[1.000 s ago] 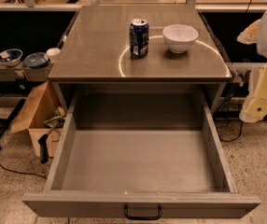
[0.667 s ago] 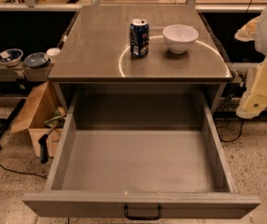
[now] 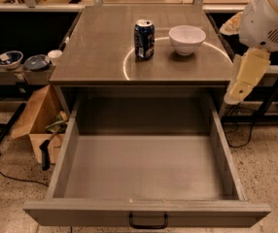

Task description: Place pepsi can into top drawer

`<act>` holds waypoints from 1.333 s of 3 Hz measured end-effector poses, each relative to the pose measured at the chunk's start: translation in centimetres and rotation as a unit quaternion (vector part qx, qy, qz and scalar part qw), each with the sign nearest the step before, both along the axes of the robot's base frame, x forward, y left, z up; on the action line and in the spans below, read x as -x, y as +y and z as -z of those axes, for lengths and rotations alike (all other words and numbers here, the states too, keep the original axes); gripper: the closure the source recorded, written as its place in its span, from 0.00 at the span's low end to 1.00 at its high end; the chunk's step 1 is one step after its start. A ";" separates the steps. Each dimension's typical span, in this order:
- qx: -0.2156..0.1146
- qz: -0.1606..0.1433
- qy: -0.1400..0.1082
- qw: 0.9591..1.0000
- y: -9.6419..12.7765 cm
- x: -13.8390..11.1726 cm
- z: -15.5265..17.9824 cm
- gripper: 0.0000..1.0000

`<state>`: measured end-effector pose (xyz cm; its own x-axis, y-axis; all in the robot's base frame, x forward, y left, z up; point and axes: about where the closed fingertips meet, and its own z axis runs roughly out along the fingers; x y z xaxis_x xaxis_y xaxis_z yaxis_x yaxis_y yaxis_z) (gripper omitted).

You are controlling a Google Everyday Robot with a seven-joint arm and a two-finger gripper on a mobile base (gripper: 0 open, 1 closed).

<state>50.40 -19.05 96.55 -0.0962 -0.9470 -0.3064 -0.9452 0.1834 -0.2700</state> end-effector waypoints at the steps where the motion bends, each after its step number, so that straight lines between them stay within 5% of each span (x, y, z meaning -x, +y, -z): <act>1: -0.022 -0.030 -0.006 0.999 1.0 -4.3 1.4 0.00; 2: -0.041 -0.047 -0.012 0.998 1.1 -8.0 2.4 0.00; 4: -0.056 -0.037 -0.009 0.998 0.5 -8.8 3.7 0.00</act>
Offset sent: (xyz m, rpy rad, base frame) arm 0.1136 0.0105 -0.0333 0.1166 -0.0284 0.1343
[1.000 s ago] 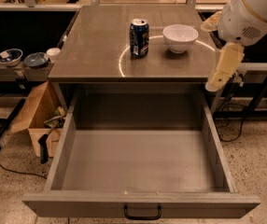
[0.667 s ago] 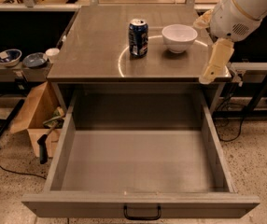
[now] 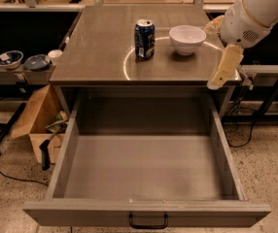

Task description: Place pepsi can into top drawer

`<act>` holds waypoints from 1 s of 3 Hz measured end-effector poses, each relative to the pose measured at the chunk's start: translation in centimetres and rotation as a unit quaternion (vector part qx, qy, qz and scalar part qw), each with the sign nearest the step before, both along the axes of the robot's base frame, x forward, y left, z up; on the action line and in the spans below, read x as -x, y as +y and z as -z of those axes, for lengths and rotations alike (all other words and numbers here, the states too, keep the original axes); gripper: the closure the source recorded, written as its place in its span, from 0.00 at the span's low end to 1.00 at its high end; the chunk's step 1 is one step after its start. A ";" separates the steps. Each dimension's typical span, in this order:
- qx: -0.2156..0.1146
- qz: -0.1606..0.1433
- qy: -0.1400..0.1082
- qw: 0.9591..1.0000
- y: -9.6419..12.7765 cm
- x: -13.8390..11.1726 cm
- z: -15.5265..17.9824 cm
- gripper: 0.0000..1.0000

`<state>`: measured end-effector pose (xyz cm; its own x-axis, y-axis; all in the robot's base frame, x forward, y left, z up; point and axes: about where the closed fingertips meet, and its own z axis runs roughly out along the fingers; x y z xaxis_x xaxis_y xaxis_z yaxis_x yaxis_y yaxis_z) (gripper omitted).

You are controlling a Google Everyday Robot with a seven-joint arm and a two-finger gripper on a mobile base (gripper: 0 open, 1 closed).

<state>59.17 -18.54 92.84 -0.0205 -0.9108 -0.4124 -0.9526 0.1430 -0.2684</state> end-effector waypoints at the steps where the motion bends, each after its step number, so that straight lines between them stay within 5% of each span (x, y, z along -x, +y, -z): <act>1: -0.033 -0.024 0.012 0.999 0.2 -1.8 1.7 0.00; 2: -0.075 -0.076 0.009 0.994 0.7 -4.5 2.3 0.00; 3: -0.090 -0.085 -0.009 0.992 0.6 -5.9 1.3 0.00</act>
Offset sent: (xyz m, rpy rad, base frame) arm 0.0822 0.0016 -0.0106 0.2568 -0.0132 0.2854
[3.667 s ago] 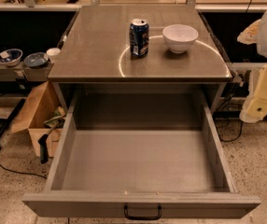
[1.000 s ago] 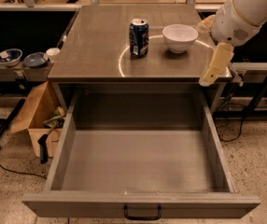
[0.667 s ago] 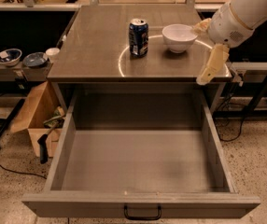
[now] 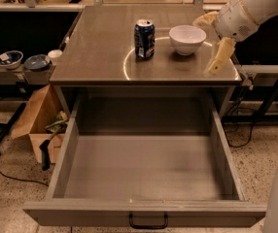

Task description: Place pepsi can into top drawer

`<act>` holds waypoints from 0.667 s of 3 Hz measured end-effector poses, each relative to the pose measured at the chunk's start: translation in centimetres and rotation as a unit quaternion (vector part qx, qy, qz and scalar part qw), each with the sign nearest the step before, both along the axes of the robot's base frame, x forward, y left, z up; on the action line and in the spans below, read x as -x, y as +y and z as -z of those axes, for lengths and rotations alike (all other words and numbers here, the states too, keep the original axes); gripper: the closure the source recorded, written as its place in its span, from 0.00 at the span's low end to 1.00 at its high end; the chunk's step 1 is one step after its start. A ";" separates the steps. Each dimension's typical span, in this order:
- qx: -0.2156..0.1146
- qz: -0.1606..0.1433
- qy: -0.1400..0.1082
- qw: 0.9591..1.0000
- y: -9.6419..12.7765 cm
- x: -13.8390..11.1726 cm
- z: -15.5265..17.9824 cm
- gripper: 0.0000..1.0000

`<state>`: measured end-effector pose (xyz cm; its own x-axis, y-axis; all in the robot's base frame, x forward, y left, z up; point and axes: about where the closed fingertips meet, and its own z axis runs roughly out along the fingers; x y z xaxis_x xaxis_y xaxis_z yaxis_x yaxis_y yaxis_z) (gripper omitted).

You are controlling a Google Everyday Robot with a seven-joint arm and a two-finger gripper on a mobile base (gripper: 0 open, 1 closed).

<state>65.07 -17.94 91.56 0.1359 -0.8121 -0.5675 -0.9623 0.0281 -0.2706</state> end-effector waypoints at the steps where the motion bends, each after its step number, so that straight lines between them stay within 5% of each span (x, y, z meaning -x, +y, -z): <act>1: 0.000 0.000 0.000 1.000 0.0 0.0 0.0 0.00; 2: 0.002 0.008 0.004 1.000 -0.2 -0.4 0.6 0.00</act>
Offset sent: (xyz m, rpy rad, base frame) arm 0.0044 -0.0100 -0.0112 -0.0145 0.0285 -0.0418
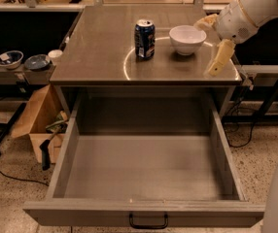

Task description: Place pepsi can into top drawer

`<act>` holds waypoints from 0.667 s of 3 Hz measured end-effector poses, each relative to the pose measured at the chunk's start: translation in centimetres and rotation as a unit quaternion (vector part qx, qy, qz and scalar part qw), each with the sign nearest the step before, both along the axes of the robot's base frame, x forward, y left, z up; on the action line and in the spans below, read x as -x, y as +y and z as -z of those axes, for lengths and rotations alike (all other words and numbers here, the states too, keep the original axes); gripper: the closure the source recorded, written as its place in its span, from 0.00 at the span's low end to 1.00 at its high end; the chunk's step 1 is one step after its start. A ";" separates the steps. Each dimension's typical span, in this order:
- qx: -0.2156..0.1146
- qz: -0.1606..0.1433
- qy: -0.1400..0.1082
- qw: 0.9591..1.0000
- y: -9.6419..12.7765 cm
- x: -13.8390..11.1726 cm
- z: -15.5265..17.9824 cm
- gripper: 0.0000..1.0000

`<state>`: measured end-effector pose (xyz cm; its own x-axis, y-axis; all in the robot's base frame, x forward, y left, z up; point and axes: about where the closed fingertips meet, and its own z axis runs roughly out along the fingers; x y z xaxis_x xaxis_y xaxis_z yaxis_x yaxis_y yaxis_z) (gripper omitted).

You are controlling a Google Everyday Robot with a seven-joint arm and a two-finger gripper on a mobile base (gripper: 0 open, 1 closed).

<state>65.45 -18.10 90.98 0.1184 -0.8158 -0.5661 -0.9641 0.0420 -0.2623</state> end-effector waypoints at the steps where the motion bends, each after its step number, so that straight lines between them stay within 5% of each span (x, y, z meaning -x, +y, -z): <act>1: 0.001 -0.007 0.003 1.000 0.5 -1.3 0.8 0.00; 2: -0.001 -0.023 0.001 1.000 1.8 -3.3 1.5 0.00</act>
Offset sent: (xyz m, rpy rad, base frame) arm 0.0756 0.0238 -0.0033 0.0035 -0.0154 0.1002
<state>68.72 -16.33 89.50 0.1551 -0.8085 -0.5677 -0.9655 -0.0023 -0.2605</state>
